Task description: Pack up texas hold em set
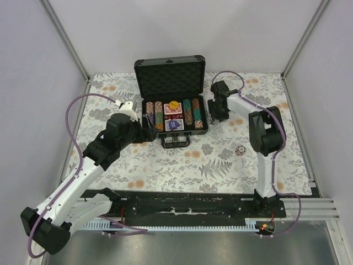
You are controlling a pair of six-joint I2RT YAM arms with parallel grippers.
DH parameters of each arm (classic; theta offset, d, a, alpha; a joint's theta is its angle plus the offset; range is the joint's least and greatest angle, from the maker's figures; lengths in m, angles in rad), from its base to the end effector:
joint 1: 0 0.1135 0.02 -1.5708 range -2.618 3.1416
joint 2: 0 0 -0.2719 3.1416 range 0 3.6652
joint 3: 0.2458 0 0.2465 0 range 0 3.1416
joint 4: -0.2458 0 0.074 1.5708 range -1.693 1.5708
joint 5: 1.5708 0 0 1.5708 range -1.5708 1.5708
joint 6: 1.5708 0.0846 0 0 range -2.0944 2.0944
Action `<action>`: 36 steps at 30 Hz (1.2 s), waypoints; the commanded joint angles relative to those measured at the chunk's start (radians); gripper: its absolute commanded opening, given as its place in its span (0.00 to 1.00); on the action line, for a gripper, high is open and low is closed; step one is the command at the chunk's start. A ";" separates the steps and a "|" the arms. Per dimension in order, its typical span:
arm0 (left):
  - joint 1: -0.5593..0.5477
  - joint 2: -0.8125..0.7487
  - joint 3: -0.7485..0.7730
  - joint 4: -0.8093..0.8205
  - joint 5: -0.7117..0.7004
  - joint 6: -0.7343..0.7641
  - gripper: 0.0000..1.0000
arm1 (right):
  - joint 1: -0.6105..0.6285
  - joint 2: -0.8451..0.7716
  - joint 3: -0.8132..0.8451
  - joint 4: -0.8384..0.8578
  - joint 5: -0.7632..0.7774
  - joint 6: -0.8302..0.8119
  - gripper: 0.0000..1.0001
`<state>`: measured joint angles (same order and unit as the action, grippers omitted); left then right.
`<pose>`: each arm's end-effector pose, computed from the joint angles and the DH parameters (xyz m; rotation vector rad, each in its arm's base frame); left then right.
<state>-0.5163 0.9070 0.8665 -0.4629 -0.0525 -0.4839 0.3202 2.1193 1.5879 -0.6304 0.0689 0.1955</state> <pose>0.2045 -0.1110 0.3015 0.0015 2.1214 -0.5522 0.4397 0.1397 0.1307 -0.1505 2.7243 0.0534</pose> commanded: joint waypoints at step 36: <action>0.006 -0.014 0.019 0.020 -0.026 -0.001 0.84 | -0.070 -0.039 0.038 -0.106 -0.029 -0.151 0.78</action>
<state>-0.5163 0.9043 0.8665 -0.4656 -0.0612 -0.4839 0.2684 2.0293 1.5723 -0.7010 0.1146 0.1921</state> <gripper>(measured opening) 0.834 0.779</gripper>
